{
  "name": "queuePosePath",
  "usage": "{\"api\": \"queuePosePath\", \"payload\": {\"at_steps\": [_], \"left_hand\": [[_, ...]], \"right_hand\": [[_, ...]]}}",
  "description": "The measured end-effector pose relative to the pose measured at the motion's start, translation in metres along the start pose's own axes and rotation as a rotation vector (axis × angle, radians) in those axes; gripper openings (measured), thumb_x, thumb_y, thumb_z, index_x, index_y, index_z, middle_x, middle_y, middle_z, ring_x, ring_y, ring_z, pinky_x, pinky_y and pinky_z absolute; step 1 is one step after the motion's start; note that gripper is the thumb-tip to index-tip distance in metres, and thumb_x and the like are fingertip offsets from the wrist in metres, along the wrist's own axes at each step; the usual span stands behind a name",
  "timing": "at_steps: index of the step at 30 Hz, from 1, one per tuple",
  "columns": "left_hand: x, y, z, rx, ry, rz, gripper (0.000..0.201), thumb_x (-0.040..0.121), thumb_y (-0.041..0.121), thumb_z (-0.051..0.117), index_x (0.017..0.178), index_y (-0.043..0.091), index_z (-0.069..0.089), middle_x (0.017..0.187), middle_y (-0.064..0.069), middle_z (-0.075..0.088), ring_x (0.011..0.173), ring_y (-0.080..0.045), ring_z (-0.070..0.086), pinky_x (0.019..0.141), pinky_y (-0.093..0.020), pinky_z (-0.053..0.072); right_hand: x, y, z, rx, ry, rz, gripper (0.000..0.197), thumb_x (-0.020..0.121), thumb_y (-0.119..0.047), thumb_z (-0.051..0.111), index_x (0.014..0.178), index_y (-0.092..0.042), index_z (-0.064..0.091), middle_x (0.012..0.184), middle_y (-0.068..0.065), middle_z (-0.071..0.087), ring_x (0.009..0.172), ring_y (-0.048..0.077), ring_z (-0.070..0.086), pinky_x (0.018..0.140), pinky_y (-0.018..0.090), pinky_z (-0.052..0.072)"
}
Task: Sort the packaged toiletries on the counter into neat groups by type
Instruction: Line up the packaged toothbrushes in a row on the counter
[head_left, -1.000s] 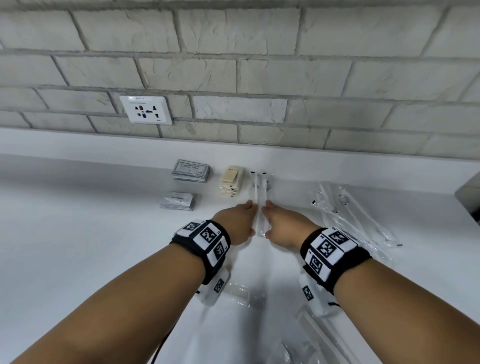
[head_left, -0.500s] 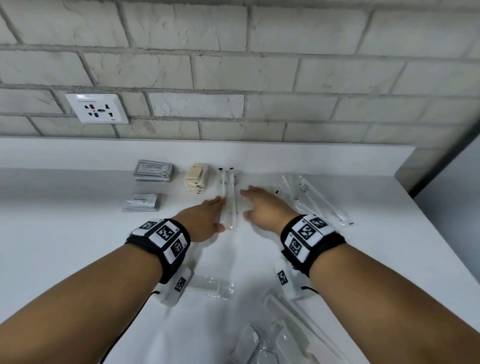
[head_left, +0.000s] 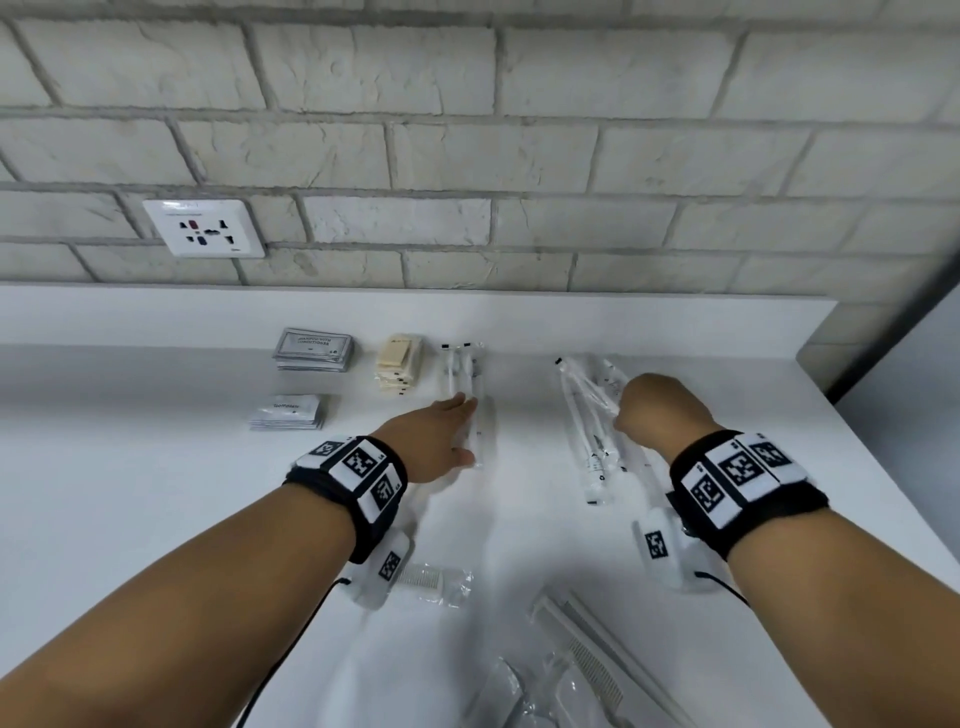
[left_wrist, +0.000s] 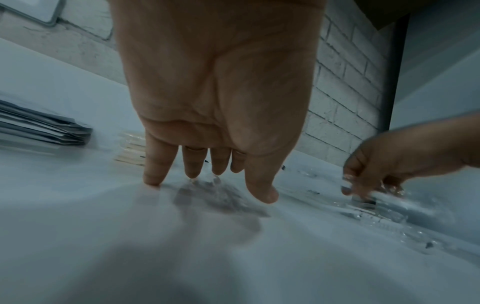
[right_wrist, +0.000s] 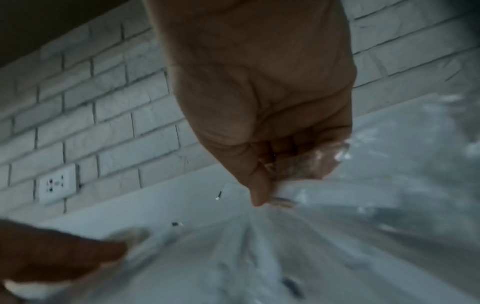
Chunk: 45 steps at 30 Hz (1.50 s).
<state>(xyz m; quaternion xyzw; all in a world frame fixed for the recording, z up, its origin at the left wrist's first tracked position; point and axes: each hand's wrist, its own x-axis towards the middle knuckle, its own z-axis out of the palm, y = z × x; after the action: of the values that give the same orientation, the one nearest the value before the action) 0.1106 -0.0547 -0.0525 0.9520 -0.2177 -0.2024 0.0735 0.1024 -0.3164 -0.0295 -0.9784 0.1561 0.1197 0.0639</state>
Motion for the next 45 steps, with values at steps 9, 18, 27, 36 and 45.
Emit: {"api": "queuePosePath", "payload": {"at_steps": [9,18,27,36,45], "left_hand": [[0.004,-0.005,0.006,-0.046,0.001,-0.07,0.084,0.093,0.052,0.048,0.153,0.021,-0.002,0.161,0.006,-0.008,0.144,-0.015,0.023,0.113,-0.037,0.029],[0.008,-0.009,0.005,-0.04,-0.045,-0.076,0.079,0.096,0.039,0.048,0.153,0.013,0.0,0.161,-0.001,-0.004,0.146,-0.018,0.017,0.115,-0.037,0.025],[0.011,-0.004,0.005,-0.023,-0.035,-0.072,0.081,0.095,0.043,0.048,0.153,0.015,-0.002,0.161,0.0,-0.006,0.147,-0.017,0.011,0.115,-0.036,0.023],[0.011,0.01,0.004,0.004,0.024,0.073,0.077,0.096,0.049,0.044,0.152,0.028,-0.003,0.16,0.004,-0.012,0.148,-0.026,-0.004,0.118,-0.049,0.015],[0.018,0.024,0.012,0.067,-0.064,0.071,0.072,0.097,0.049,0.041,0.153,0.026,0.002,0.16,0.002,-0.009,0.148,-0.027,-0.002,0.118,-0.043,0.012]], "right_hand": [[0.0,-0.09,0.01,0.298,-0.074,-0.19,0.025,0.089,-0.027,0.063,0.098,-0.004,0.064,0.093,0.01,0.063,0.079,0.027,0.062,0.066,0.029,0.046],[-0.018,-0.1,0.041,0.02,-0.173,-0.34,0.032,0.091,-0.015,0.046,0.12,-0.012,0.059,0.126,0.009,0.051,0.11,0.03,0.054,0.084,0.031,0.046],[-0.011,-0.115,0.038,0.072,-0.198,-0.217,0.04,0.087,-0.005,0.044,0.127,-0.009,0.051,0.135,0.014,0.029,0.103,0.032,0.058,0.087,0.036,0.051],[-0.003,-0.03,-0.014,0.338,-0.005,-0.2,0.045,0.091,-0.003,0.041,0.133,-0.011,0.054,0.141,0.011,0.05,0.126,0.029,0.05,0.104,0.033,0.041],[-0.029,-0.005,0.017,0.095,-0.133,-0.208,0.039,0.087,-0.047,0.058,0.074,-0.011,0.059,0.074,0.004,0.063,0.071,0.02,0.06,0.061,0.028,0.041]]}}
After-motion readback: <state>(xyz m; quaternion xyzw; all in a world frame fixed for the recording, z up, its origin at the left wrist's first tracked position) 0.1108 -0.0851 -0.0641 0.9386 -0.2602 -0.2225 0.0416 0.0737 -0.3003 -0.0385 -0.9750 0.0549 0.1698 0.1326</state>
